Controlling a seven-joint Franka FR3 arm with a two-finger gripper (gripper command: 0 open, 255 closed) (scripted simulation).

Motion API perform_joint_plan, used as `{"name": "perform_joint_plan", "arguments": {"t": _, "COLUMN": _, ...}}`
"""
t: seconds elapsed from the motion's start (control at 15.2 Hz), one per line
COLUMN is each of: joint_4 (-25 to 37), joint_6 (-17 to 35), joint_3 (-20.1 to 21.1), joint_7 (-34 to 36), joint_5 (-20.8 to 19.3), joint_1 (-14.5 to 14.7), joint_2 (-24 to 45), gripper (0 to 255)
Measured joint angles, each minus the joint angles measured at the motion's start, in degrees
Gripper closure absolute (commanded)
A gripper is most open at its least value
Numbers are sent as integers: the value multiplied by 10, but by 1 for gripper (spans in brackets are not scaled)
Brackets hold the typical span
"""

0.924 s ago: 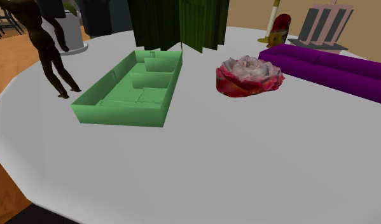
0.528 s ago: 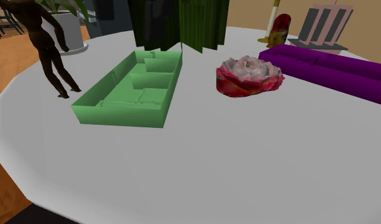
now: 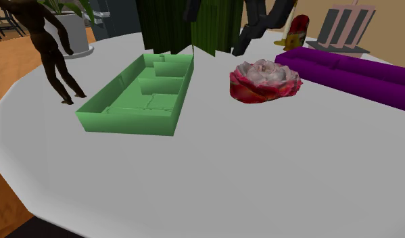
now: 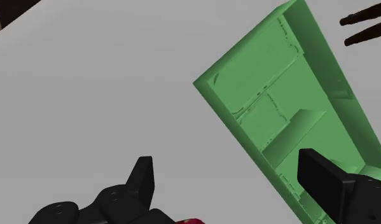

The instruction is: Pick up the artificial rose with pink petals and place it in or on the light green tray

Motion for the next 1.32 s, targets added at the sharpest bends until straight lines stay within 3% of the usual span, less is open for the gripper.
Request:
{"name": "perform_joint_plan", "arguments": {"t": 0.4, "joint_4": 121, "joint_6": -12, "joint_3": -57, "joint_7": -74, "joint_5": 92, "joint_1": -10, "joint_2": 157, "gripper": 0}}
{"name": "perform_joint_plan", "arguments": {"t": 0.73, "joint_4": 232, "joint_6": -50, "joint_3": -81, "joint_7": -124, "joint_5": 183, "joint_1": -40, "joint_2": 288, "gripper": 0}}
{"name": "perform_joint_plan", "arguments": {"t": 1.32, "joint_4": 526, "joint_6": -164, "joint_3": -61, "joint_7": -137, "joint_5": 343, "joint_1": -156, "joint_2": 557, "gripper": 0}}
